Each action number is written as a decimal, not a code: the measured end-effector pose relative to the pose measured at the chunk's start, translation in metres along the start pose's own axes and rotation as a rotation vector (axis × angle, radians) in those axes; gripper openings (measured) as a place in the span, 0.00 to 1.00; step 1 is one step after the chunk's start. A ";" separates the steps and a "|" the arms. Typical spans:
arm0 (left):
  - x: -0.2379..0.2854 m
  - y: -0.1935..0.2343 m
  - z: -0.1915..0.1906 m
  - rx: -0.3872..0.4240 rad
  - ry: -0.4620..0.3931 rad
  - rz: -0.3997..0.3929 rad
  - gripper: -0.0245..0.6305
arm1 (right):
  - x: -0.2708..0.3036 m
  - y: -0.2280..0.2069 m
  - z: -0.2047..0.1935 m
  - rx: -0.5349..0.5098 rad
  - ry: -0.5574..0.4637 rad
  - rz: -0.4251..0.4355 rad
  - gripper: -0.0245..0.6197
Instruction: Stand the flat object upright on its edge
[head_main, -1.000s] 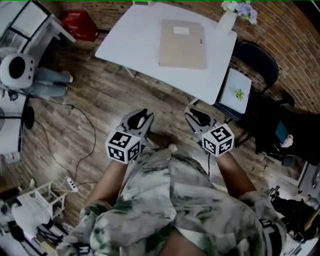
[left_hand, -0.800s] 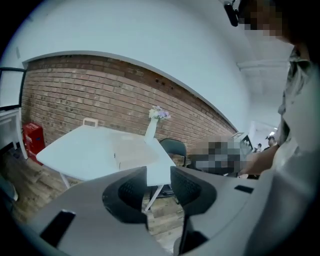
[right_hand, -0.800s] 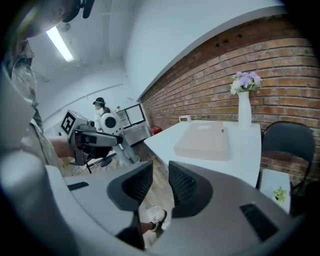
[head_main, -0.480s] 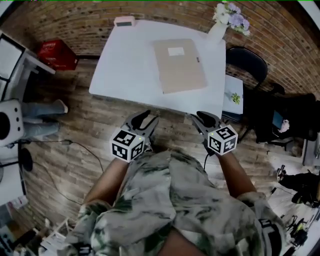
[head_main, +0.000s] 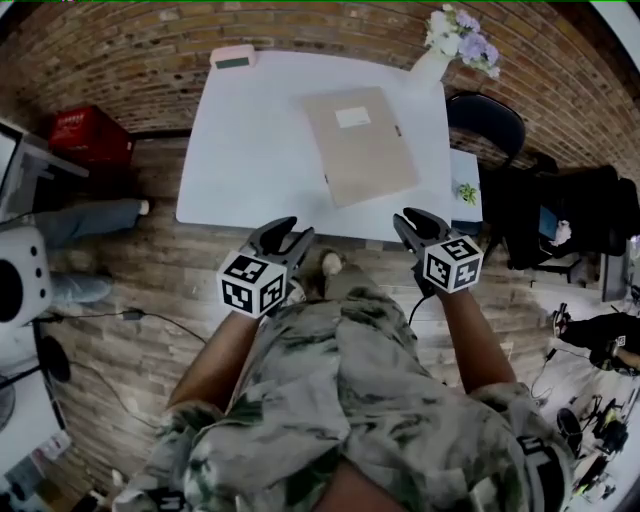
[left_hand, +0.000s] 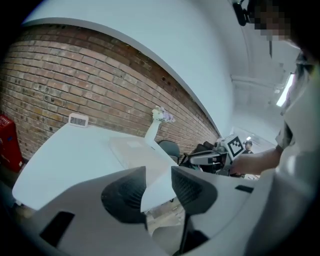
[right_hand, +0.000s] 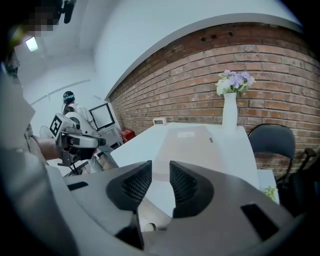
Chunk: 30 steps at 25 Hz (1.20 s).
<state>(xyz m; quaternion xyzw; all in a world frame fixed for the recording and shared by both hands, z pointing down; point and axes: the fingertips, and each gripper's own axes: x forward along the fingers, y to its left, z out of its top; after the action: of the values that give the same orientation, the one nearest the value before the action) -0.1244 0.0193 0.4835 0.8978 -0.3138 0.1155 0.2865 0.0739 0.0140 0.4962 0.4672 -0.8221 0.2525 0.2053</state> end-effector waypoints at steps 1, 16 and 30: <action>0.006 0.005 0.003 -0.007 0.002 -0.005 0.26 | 0.005 -0.008 0.004 0.002 0.004 -0.009 0.24; 0.114 0.073 0.038 -0.105 0.089 0.014 0.27 | 0.102 -0.140 0.054 0.029 0.088 -0.020 0.28; 0.207 0.120 0.028 -0.257 0.190 0.094 0.30 | 0.186 -0.233 0.047 0.096 0.230 0.114 0.35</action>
<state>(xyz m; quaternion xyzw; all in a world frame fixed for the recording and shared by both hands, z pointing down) -0.0385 -0.1762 0.5939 0.8232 -0.3394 0.1720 0.4214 0.1828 -0.2400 0.6180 0.3967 -0.8053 0.3548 0.2611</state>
